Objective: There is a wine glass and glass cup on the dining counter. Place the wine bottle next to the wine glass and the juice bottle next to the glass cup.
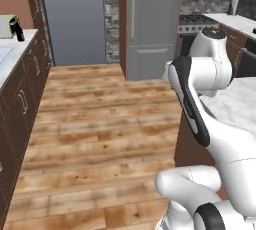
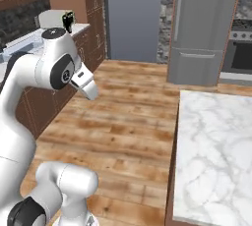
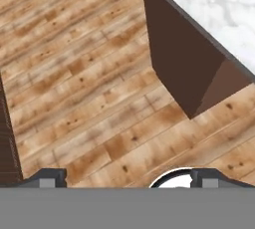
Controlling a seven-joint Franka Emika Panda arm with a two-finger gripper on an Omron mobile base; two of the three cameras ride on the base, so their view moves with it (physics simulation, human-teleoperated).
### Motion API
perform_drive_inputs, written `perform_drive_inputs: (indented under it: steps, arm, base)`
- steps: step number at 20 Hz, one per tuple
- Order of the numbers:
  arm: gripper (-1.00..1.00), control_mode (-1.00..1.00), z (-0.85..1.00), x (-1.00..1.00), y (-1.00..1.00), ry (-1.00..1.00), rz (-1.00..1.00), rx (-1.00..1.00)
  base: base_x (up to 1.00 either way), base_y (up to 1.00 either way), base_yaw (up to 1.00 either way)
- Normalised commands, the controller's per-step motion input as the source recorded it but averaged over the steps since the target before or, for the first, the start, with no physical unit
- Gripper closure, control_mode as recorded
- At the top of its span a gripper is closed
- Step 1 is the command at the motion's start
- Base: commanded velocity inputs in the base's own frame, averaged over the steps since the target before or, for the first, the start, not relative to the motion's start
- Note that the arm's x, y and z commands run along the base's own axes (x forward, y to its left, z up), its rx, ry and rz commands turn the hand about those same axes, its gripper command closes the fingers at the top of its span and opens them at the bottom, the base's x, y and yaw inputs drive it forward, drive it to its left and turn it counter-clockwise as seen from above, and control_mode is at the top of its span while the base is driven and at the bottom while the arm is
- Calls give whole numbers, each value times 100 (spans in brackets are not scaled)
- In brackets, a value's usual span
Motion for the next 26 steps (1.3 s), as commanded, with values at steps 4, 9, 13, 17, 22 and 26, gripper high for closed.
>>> perform_drive_inputs:
  steps: [4,9,13,17,22,26]
  arm:
    - [-100,100,0,0,0,0,0,0]
    - [-100,100,0,0,0,0,0,0]
    - [-100,100,0,0,0,0,0,0]
    - [-100,100,0,0,0,0,0,0]
    - [-100,100,0,0,0,0,0,0]
    - [-100,100,0,0,0,0,0,0]
  base:
    - [100,0,5]
    - [100,0,6]
    - [100,0,9]
    - [100,-1,19]
    - [100,0,20]
    - [100,0,21]
